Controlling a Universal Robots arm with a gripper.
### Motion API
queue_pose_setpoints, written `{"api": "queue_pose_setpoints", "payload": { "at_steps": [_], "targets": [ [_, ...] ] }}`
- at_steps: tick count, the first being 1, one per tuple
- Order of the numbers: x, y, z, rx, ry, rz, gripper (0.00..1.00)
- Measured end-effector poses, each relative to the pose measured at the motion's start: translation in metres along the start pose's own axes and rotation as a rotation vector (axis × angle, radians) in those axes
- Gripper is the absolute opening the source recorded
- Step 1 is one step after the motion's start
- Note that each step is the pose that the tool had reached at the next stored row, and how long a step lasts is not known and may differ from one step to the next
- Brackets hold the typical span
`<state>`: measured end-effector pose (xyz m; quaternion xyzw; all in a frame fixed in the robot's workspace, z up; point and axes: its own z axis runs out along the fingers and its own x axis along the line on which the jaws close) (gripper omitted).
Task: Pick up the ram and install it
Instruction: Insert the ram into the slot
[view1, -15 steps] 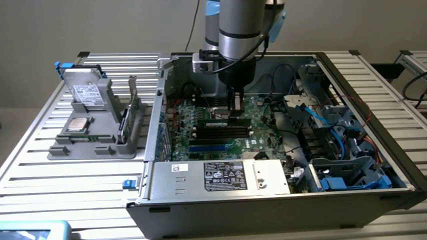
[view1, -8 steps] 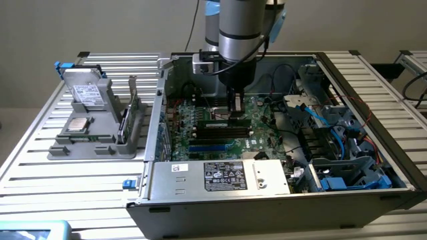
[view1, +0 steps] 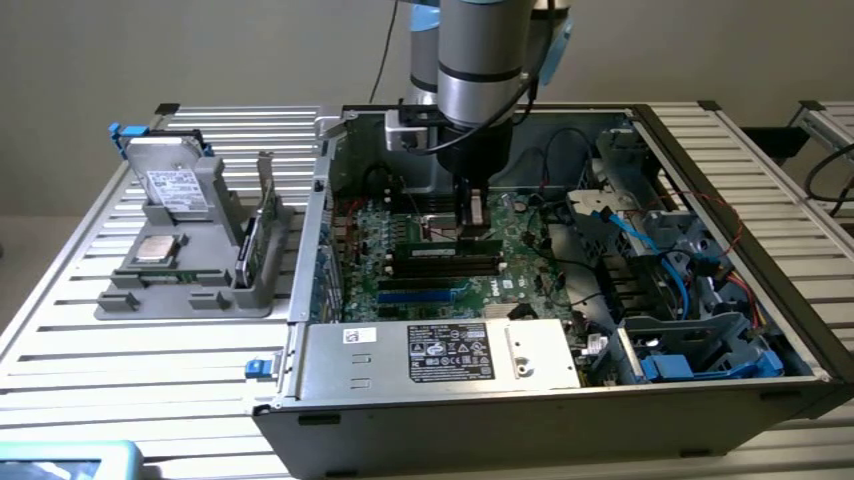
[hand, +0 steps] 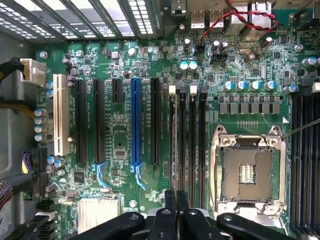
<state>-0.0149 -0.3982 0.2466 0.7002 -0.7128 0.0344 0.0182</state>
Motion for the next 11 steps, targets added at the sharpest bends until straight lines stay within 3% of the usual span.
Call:
{"api": "queue_pose_setpoints", "payload": {
  "at_steps": [11],
  "targets": [
    [-0.0012, 0.0005, 0.0033, 0.0006, -0.0003, -0.009, 0.12]
  ]
}}
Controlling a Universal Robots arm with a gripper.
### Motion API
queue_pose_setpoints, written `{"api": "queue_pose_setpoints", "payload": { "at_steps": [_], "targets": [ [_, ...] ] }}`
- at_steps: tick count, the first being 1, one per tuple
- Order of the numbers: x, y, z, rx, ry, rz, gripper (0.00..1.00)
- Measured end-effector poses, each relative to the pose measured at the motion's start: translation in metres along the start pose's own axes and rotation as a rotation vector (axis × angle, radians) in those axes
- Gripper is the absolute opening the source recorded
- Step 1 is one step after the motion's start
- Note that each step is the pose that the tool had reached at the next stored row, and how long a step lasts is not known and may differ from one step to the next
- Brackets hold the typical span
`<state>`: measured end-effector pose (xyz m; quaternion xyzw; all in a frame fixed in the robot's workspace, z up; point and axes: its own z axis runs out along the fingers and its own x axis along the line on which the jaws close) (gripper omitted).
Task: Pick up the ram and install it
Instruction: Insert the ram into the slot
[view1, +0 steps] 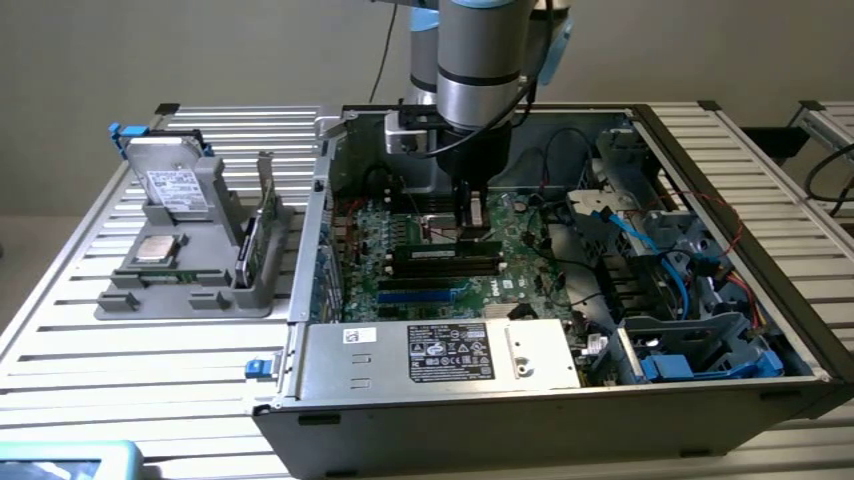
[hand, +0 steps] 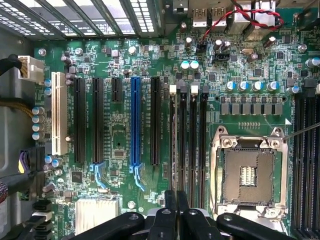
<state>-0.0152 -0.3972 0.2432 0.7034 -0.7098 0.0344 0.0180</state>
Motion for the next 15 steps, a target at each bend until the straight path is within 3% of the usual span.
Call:
{"api": "queue_pose_setpoints", "payload": {
  "at_steps": [4, 9, 15],
  "targets": [
    [-0.0005, 0.0, 0.0001, -0.0017, -0.0001, 0.0, 0.12],
    [-0.0006, 0.0, 0.0001, -0.01, 0.0002, 0.002, 0.12],
    [-0.0006, -0.0015, 0.0004, -0.0113, 0.0003, 0.008, 0.12]
  ]
}}
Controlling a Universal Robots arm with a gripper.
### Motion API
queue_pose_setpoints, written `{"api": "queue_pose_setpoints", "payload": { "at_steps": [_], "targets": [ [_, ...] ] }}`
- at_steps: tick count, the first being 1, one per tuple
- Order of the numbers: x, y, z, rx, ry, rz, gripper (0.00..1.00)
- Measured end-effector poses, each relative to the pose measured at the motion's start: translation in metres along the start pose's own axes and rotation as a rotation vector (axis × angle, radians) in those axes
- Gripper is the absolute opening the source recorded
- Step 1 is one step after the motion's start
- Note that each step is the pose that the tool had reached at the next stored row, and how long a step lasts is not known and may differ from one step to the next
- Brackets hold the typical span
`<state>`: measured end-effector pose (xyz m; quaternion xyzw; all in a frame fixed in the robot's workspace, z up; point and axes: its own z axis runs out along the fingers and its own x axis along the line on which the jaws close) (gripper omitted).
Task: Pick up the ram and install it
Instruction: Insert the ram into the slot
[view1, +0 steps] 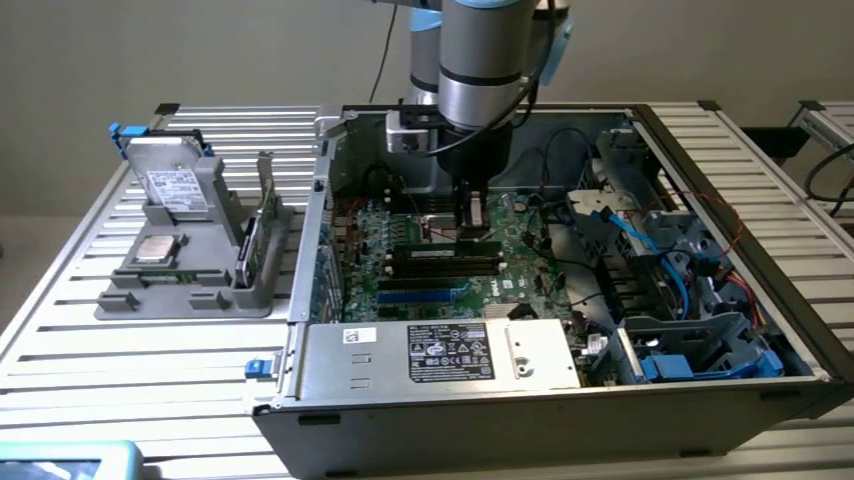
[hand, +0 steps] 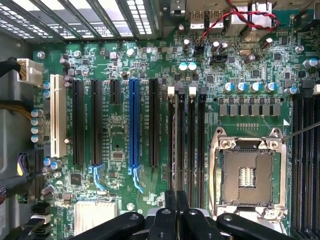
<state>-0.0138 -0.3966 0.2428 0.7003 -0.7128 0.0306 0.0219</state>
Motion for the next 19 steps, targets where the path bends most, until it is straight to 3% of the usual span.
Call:
{"api": "queue_pose_setpoints", "payload": {
  "at_steps": [19],
  "targets": [
    [-0.0001, -0.0006, 0.0049, -0.0006, 0.0058, 0.011, 0.12]
  ]
}}
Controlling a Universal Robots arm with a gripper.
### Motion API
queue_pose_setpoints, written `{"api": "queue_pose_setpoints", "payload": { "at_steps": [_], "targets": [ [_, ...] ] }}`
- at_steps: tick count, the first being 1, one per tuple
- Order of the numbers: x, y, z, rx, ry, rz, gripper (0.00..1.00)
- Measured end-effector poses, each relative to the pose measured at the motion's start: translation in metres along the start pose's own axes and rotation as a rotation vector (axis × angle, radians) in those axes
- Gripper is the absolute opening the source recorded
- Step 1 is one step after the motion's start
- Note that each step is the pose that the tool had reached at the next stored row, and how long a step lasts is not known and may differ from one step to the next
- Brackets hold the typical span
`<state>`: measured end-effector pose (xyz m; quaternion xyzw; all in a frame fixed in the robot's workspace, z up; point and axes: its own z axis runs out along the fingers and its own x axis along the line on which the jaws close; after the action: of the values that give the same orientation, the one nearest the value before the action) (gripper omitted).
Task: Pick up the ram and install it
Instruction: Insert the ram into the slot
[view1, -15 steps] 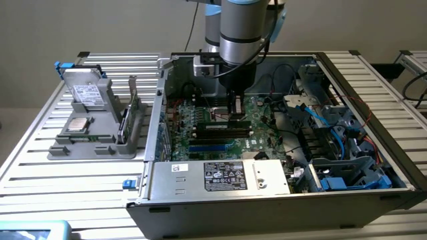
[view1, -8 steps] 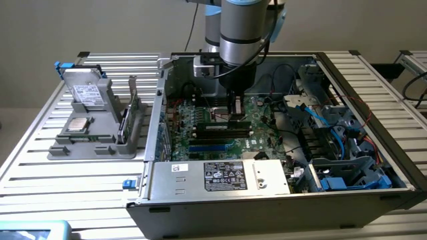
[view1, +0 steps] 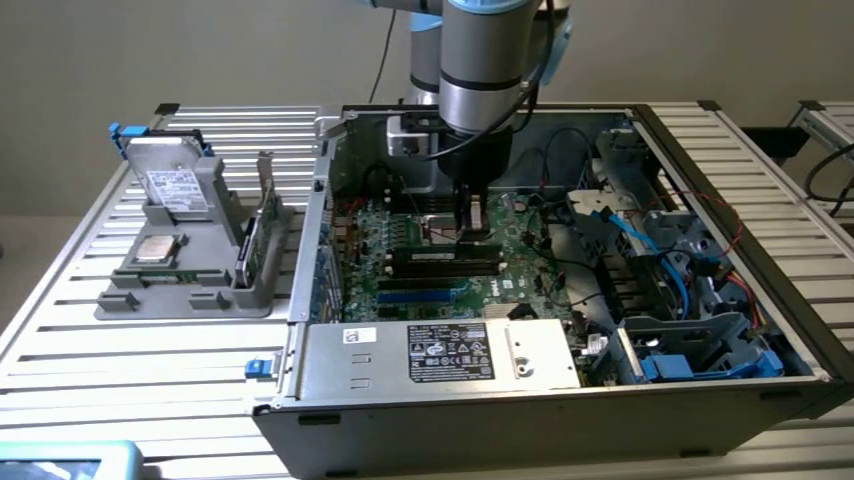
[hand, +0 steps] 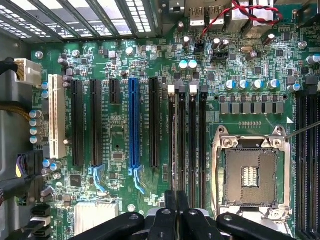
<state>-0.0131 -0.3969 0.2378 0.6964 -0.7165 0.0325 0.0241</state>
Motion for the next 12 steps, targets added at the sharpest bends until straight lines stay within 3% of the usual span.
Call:
{"api": "queue_pose_setpoints", "payload": {
  "at_steps": [12],
  "targets": [
    [0.0, 0.0001, 0.0041, 0.0, -0.0001, 0.0, 0.12]
  ]
}}
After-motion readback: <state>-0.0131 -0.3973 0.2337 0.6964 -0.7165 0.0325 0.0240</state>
